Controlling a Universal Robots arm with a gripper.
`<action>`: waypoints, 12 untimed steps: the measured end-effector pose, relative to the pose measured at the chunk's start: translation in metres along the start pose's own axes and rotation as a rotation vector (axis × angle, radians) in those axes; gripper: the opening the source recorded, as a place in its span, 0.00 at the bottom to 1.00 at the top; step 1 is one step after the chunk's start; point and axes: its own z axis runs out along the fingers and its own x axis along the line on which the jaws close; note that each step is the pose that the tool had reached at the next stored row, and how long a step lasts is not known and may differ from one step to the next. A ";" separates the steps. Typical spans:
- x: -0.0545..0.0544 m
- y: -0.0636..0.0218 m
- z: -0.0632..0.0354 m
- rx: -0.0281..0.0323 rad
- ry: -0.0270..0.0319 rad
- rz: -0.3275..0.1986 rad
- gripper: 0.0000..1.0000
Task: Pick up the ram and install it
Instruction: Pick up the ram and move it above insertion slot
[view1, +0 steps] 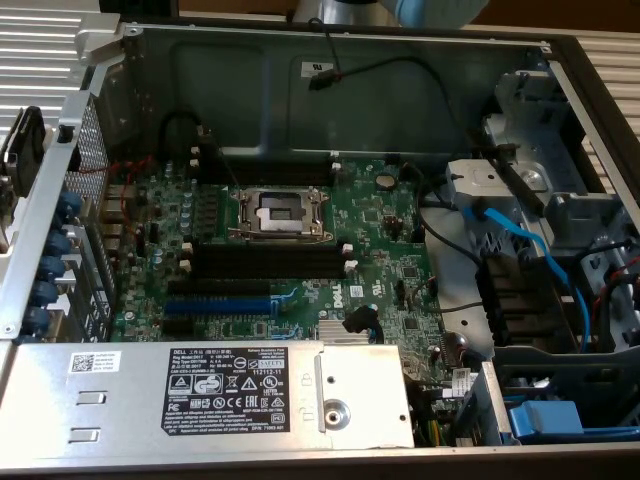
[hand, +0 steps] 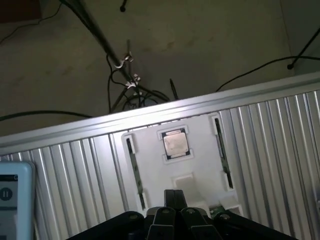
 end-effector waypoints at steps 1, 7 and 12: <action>0.000 0.0001 0.0004 -0.0030 0.0015 -0.009 0.10; 0.000 0.0004 0.0018 -0.0126 0.0046 -0.075 0.10; 0.000 0.0006 0.0029 -0.0167 0.0058 -0.119 0.10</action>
